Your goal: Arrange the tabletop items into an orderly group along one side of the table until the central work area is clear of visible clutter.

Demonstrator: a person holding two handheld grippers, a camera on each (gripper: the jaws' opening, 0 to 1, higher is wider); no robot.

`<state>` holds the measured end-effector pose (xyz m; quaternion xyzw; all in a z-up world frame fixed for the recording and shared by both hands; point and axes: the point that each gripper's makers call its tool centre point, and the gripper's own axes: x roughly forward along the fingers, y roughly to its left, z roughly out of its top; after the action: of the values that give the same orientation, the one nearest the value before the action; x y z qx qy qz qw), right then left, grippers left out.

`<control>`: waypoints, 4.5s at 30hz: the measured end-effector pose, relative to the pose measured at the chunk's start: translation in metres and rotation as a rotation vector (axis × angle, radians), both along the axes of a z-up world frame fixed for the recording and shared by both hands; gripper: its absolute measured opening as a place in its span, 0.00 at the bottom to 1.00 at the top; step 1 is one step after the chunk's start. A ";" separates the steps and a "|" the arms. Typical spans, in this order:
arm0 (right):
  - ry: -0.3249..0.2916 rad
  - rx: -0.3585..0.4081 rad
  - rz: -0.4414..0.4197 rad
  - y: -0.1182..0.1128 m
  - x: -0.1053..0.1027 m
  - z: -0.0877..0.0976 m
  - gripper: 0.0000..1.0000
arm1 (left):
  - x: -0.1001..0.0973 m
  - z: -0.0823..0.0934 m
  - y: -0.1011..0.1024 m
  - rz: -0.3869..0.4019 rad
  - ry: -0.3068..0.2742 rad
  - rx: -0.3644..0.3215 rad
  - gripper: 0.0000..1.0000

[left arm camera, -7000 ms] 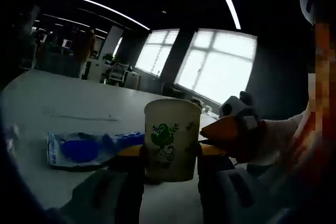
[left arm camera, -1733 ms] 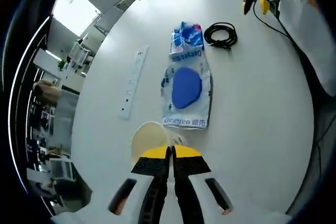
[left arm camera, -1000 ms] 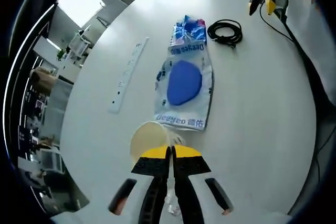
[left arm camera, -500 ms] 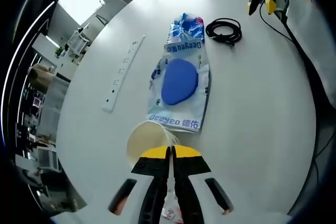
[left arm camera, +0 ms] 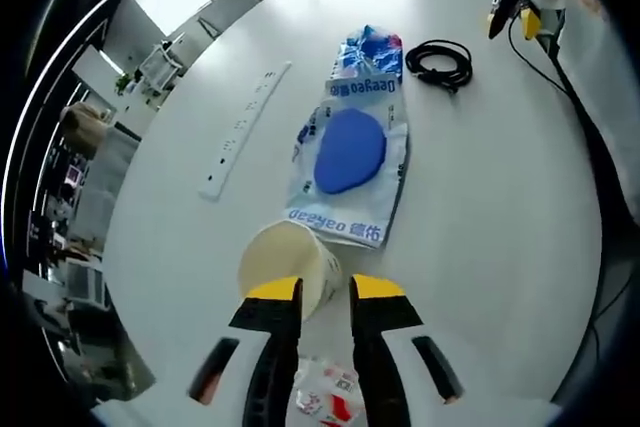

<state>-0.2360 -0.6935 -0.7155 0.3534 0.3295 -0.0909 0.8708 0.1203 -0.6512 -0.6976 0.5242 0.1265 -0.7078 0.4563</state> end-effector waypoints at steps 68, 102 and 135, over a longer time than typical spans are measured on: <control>0.034 0.023 0.036 0.017 -0.009 0.000 0.18 | -0.073 0.031 0.093 0.832 0.427 -0.398 0.78; -0.077 -0.060 -0.005 0.007 -0.003 0.016 0.24 | -0.059 0.023 0.116 0.881 0.406 -0.377 0.75; -0.082 0.042 -0.119 -0.004 -0.004 0.018 0.25 | 0.055 -0.023 0.126 0.964 0.196 -0.123 0.80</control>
<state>-0.2403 -0.6975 -0.6972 0.3941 0.2736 -0.1210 0.8690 0.1750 -0.5249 -0.7209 0.3092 0.3549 -0.4685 0.7476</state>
